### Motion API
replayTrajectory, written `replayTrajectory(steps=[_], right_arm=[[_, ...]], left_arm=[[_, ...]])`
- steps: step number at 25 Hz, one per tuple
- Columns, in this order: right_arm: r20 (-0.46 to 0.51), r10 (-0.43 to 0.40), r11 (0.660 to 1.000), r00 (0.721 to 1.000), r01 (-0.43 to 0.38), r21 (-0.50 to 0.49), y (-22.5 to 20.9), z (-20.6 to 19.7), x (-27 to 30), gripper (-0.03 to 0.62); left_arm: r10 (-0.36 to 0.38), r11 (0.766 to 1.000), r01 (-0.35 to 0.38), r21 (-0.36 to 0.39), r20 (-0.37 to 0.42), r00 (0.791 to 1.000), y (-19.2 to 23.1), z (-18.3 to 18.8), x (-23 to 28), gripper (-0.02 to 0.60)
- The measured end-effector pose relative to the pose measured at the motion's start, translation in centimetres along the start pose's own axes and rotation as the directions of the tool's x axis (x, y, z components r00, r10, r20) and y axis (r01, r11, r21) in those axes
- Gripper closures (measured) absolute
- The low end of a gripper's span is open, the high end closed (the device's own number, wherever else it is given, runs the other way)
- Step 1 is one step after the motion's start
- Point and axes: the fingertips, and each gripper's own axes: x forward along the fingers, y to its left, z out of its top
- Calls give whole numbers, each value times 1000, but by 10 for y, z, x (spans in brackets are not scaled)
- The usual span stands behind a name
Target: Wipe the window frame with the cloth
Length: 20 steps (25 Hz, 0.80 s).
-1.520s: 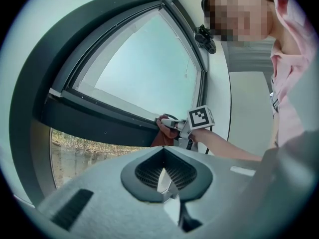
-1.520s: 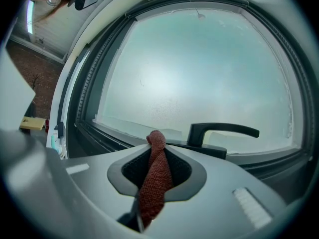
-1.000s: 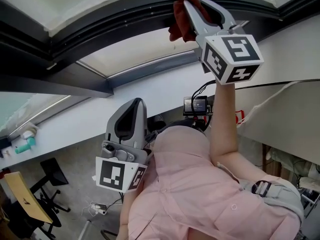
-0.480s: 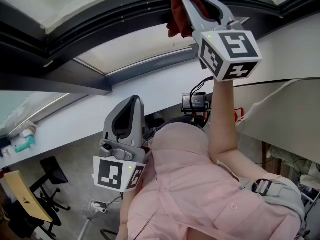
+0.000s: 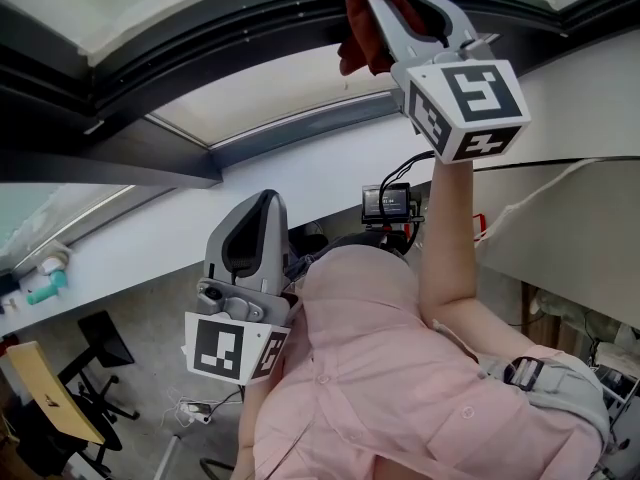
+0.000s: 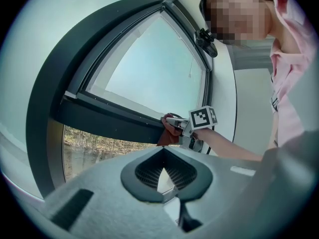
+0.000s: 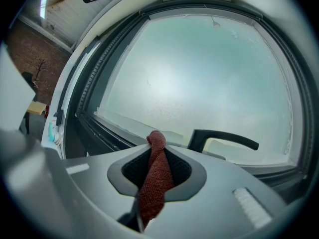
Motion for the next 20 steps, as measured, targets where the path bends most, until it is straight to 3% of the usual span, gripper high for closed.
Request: replayTrajectory(steps=[4,12,17,20], right_arm=[[-6,3,1000,1000,-3,-5,-5,-2,-1,528],[22,-1,1000,1000,1,-15,-20,-4,-6,526],[26,-24,1000,999,24,19,-31,-18,-14,526],[11,-11,1000,1000,11,26,-27,-20,-13,526]], left_arm=[[11,1000,-11,28,5,1000,7,6,1,586],[23,973,-35,228,56,998,14,31,17,586],[-3,977,-36,208,182,983,6,49,40,586],[-39,974,-8,225,201,979,3,48,52,586]])
